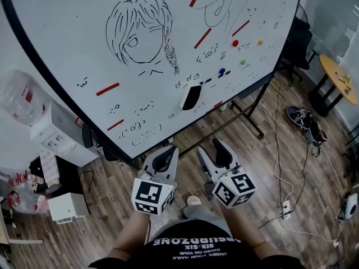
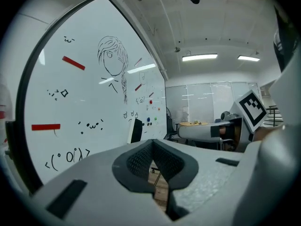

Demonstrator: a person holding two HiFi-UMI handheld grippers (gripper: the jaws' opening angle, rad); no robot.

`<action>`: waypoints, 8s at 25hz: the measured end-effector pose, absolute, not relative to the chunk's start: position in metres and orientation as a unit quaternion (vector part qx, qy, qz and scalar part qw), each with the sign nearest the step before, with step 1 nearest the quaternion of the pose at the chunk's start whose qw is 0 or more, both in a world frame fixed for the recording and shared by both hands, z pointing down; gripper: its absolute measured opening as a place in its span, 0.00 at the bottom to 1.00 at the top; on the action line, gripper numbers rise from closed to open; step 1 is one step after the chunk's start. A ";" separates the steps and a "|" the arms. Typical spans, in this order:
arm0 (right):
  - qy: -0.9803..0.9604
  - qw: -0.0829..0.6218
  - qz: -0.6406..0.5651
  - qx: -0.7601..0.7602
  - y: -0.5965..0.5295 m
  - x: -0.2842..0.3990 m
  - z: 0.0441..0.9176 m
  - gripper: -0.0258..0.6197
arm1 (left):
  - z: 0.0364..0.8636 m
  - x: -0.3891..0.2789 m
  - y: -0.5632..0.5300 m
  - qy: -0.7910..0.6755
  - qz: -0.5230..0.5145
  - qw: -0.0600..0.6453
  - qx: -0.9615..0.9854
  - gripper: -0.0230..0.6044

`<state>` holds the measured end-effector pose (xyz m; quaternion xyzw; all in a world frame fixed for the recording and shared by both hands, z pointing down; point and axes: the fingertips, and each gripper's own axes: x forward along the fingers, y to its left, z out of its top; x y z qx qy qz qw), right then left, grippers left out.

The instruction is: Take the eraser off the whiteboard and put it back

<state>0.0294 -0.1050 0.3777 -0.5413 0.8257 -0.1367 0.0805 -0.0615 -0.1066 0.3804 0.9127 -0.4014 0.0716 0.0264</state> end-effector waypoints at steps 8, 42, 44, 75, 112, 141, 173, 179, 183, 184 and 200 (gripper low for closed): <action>0.835 0.081 -0.149 -0.524 -0.148 0.037 0.383 0.38 | 0.380 -0.059 -0.137 -0.420 0.076 0.023 0.904 0.05; 0.837 0.075 -0.168 -0.515 -0.288 0.033 0.407 0.45 | 0.409 -0.058 -0.193 -0.492 0.080 0.050 0.865 0.05; 0.837 0.071 -0.168 -0.515 -0.293 0.030 0.409 0.45 | 0.408 -0.058 -0.194 -0.493 0.078 0.051 0.865 0.05; 0.825 0.056 -0.189 -0.530 -0.312 0.026 0.422 0.38 | 0.408 -0.059 -0.193 -0.487 0.080 0.051 0.868 0.05; 0.827 0.044 -0.195 -0.526 -0.239 0.066 0.436 0.38 | 0.406 -0.046 -0.163 -0.474 0.066 0.052 0.876 0.05; 0.873 0.010 -0.117 -0.474 -0.155 0.055 0.438 0.38 | 0.421 -0.052 -0.139 -0.481 0.061 0.080 0.871 0.05; 0.864 -0.008 -0.132 -0.485 -0.154 0.070 0.464 0.39 | 0.434 -0.055 -0.137 -0.482 0.079 0.085 0.868 0.05; 0.865 -0.027 -0.106 -0.489 -0.170 0.073 0.464 0.39 | 0.435 -0.059 -0.141 -0.490 0.079 0.086 0.864 0.05; 0.865 -0.038 -0.078 -0.495 -0.187 0.078 0.459 0.39 | 0.434 -0.057 -0.146 -0.490 0.079 0.084 0.864 0.05; 0.864 -0.040 -0.072 -0.497 -0.191 0.079 0.458 0.39 | 0.433 -0.055 -0.147 -0.489 0.079 0.083 0.865 0.05; 0.847 -0.077 -0.043 -0.524 -0.276 0.096 0.469 0.39 | 0.431 -0.057 -0.170 -0.498 0.078 0.084 0.860 0.05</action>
